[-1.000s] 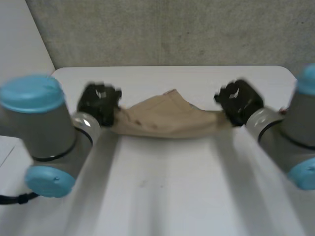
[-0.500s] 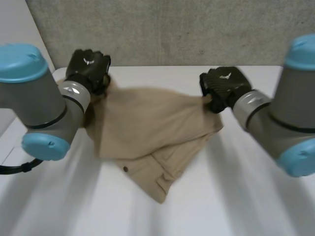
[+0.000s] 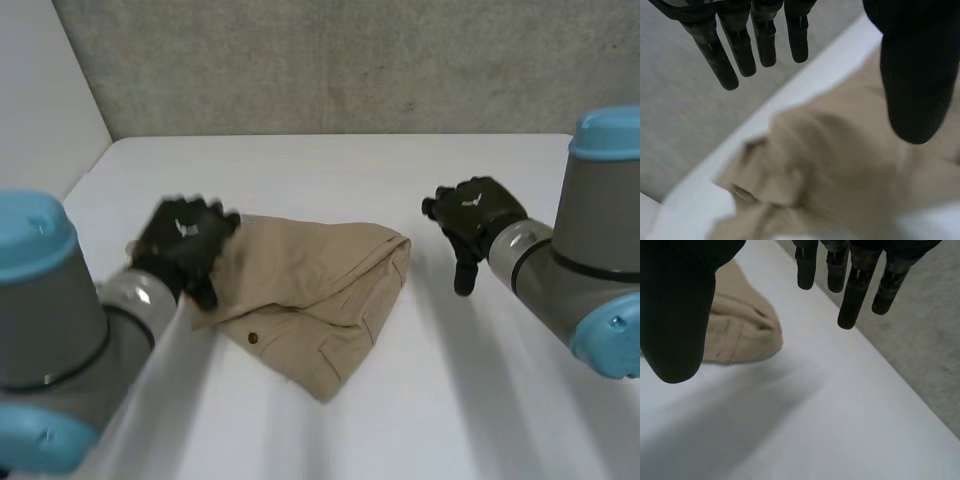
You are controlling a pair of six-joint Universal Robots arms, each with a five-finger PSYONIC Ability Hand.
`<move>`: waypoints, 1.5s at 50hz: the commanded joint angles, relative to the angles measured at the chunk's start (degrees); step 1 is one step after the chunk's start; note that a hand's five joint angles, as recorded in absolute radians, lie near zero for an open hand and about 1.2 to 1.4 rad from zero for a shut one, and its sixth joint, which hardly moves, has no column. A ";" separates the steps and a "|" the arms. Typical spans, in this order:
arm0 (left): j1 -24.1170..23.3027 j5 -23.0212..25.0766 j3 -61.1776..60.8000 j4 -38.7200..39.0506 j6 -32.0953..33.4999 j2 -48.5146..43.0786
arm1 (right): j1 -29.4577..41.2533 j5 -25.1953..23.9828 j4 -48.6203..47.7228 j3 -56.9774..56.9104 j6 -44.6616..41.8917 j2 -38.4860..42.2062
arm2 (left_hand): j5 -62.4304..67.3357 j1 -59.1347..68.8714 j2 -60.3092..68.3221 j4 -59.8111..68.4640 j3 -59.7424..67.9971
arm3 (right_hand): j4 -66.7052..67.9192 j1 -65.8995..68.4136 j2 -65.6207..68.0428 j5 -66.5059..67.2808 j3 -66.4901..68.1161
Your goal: Fold the shorts.
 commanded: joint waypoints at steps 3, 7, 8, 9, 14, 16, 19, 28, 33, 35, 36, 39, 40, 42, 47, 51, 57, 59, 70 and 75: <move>1.34 0.07 1.16 -0.61 0.12 -11.03 | -0.24 -2.22 -6.72 -4.25 6.34 8.42 | 6.96 7.01 7.13 7.00 7.29 | 4.67 6.55 3.98 3.31 -8.50; 1.78 -0.19 4.06 0.27 0.12 -15.17 | -0.32 -2.31 -6.20 -7.25 11.00 11.59 | 7.12 7.18 7.30 7.16 7.46 | 4.67 6.55 3.98 3.31 -8.50; 1.87 -0.19 4.77 0.45 0.12 -15.88 | -0.32 -2.31 -6.11 -7.42 11.53 11.86 | 7.46 7.52 7.64 7.50 7.80 | 4.67 6.55 3.98 3.31 -8.50; 1.96 -0.28 6.08 1.06 -0.06 -16.84 | -0.32 -2.40 -5.84 -7.42 11.88 12.21 | 7.80 7.85 7.97 7.83 8.13 | 4.67 6.55 3.98 3.31 -8.50; 2.22 -0.54 8.64 3.17 0.21 -18.69 | -0.15 -2.49 -5.40 -6.37 11.97 12.30 | 11.66 11.71 11.83 11.69 11.99 | 4.67 6.55 3.98 3.31 -8.50; 2.48 -0.54 9.17 3.52 0.21 -18.87 | -0.24 -2.66 -5.40 -5.58 11.97 11.95 | 13.17 13.23 13.35 13.21 13.51 | 4.67 6.55 3.98 3.31 -8.50; 2.84 -0.46 10.13 3.44 0.21 -18.96 | -0.32 -2.75 -5.40 -4.79 11.89 11.60 | 14.36 14.41 14.53 14.40 14.69 | 4.67 6.55 3.98 3.31 -8.50; 2.84 -0.11 10.84 3.26 0.91 -18.87 | -0.41 -2.84 -5.49 -4.44 11.80 11.07 | 20.21 20.27 20.39 20.25 20.55 | 4.67 6.55 3.98 3.31 -8.50; 3.27 -0.02 11.63 3.52 2.93 -18.96 | -0.41 -2.84 -5.49 -4.88 11.80 11.42 | 39.35 39.41 39.53 39.39 39.69 | 4.50 6.38 3.81 3.14 -8.67; 3.80 -0.10 12.24 3.52 4.07 -18.96 | -0.41 -2.66 -5.67 -5.05 11.88 11.51 | 59.13 59.19 59.31 59.17 59.47 | 4.17 6.05 3.48 2.80 -9.00; 3.98 -0.11 12.51 3.52 4.60 -18.78 | -0.41 -2.40 -5.75 -5.23 11.89 11.51 | 60.25 60.30 60.42 60.29 60.58 | 4.16 6.05 3.48 2.80 -9.01; 3.63 -0.11 13.03 3.52 5.65 -17.82 | -1.37 -1.96 -5.84 -5.66 12.85 11.42 | 60.26 60.32 60.43 60.30 60.59 | 2.49 4.37 1.81 1.13 -10.68; 3.37 -0.11 13.12 3.52 5.74 -17.12 | -1.81 -1.87 -5.84 -5.84 13.11 11.25 | 60.26 60.32 60.43 60.30 60.59 | 1.32 3.20 0.63 -0.05 -11.85; 3.28 -0.11 13.39 3.44 5.74 -13.97 | -2.87 -1.87 -5.58 -6.89 15.56 11.16 | 60.26 60.32 60.43 60.30 60.59 | -2.54 -0.65 -3.22 -3.90 -15.71; 2.22 -0.11 12.95 3.26 5.57 -1.92 | -3.66 -3.71 -3.13 -10.06 24.00 11.33 | 60.26 60.32 60.43 60.30 60.59 | -3.32 -1.44 -4.01 -4.68 -16.49; 1.17 -0.02 12.68 3.00 5.74 3.36 | -3.23 -9.50 2.67 -12.78 28.31 12.56 | 60.26 60.32 60.43 60.30 60.59 | -3.32 -1.44 -4.01 -4.68 -16.49; 0.03 -0.11 12.25 2.82 5.83 6.09 | -2.52 -16.37 6.29 -16.20 34.71 15.98 | 60.26 60.32 60.43 60.30 60.59 | -3.32 -1.44 -4.01 -4.68 -16.49; -0.15 -0.11 12.16 2.73 5.83 6.35 | -2.35 -16.55 6.20 -17.26 36.92 17.48 | 60.26 60.32 60.43 60.30 60.59 | -3.32 -1.44 -4.01 -4.68 -16.49; -1.21 -0.02 11.72 2.47 6.10 9.96 | 0.11 -15.93 6.90 -28.60 40.27 26.54 | 60.26 60.32 60.43 60.30 60.59 | 45.05 46.93 44.36 43.69 31.88; -0.50 0.07 14.17 3.26 6.71 9.52 | -0.15 -13.83 5.85 -33.87 39.40 21.63 | 60.26 60.32 60.43 60.30 60.59 | 66.68 68.56 65.99 65.32 53.51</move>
